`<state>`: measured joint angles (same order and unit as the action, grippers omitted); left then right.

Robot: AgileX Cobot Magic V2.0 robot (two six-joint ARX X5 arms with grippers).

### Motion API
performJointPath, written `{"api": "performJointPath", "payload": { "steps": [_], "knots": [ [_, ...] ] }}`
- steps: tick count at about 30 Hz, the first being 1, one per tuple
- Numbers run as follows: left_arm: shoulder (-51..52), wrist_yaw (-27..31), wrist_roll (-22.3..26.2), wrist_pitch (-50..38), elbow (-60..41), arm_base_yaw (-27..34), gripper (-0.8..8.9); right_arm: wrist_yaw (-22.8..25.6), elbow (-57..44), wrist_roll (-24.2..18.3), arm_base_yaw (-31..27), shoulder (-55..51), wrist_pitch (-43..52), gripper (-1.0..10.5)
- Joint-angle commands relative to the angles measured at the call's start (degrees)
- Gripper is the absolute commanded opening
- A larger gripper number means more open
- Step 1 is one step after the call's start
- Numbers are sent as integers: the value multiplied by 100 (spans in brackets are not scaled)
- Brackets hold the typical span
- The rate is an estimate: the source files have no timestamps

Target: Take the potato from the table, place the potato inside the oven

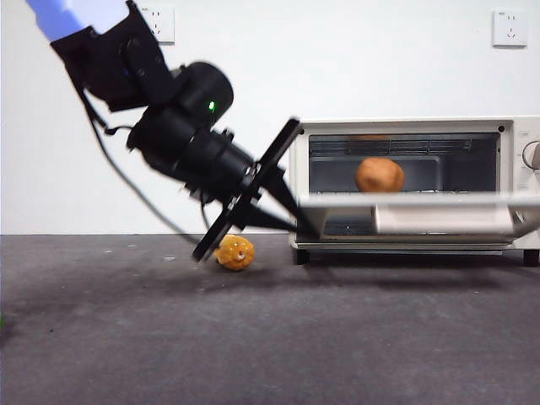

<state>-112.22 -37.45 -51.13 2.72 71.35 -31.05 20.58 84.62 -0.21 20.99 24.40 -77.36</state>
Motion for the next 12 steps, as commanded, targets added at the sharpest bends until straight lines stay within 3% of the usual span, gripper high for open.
{"api": "performJointPath", "payload": {
  "steps": [1,12],
  "knots": [
    [-26,-177,4,-142,302,-66,-8,0,-4,68,9,-28,-26,62],
    [-26,348,4,85,1331,-33,-8,0,-4,68,9,-28,-22,62]
  ]
}}
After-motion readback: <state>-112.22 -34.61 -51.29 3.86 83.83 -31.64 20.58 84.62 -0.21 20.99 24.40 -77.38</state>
